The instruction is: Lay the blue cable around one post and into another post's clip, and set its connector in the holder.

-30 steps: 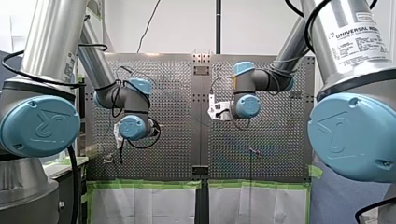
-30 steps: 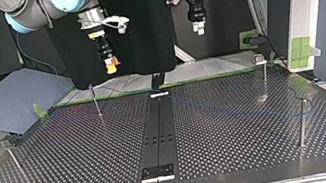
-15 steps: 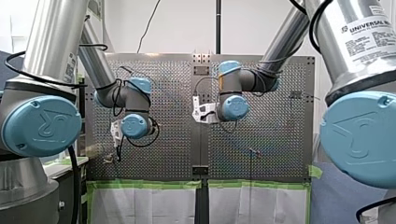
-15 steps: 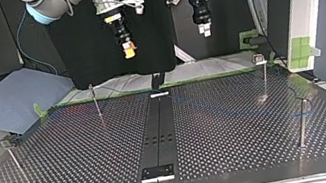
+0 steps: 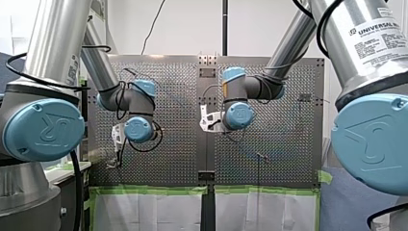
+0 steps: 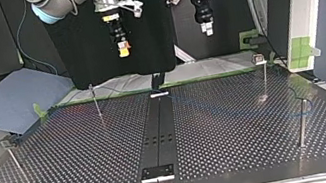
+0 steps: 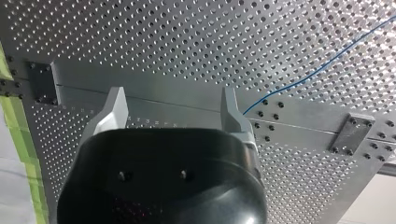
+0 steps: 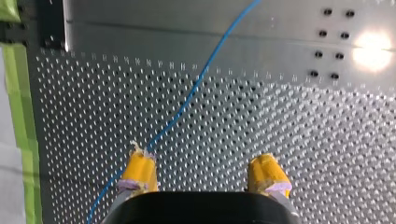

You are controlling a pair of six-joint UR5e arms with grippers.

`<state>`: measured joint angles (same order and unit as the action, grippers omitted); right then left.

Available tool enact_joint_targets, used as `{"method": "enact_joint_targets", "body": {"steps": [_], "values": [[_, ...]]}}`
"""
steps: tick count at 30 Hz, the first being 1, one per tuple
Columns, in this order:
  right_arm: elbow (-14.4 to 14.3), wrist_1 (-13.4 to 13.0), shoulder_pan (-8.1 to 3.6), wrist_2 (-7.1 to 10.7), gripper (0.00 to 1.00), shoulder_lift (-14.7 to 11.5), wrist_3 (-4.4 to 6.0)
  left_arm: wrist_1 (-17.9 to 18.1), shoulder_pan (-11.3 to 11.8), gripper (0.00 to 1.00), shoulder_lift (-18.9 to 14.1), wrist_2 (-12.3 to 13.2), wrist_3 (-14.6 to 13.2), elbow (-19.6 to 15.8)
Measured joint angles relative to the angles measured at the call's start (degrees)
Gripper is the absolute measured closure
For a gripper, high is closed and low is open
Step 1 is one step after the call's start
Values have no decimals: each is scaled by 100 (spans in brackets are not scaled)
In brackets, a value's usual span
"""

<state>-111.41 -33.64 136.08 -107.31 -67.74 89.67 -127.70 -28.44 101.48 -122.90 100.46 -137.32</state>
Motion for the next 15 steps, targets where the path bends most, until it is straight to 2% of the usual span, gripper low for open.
{"method": "enact_joint_targets", "body": {"steps": [2, 5, 9, 15], "values": [[-1, -40, -6, -106, 0, 5, -7, 4, 0, 0, -1, 54, 0, -1], [0, -64, -7, -174, 0, 8, -15, 20, 0, 0, -1, 171, -1, 2], [-1, -31, -6, -138, 0, 9, -23, 69, 2, 0, 1, 337, 8, 4], [0, 107, 7, -82, 0, 10, -9, 84, 3, 0, 2, 398, 34, 5]]}}
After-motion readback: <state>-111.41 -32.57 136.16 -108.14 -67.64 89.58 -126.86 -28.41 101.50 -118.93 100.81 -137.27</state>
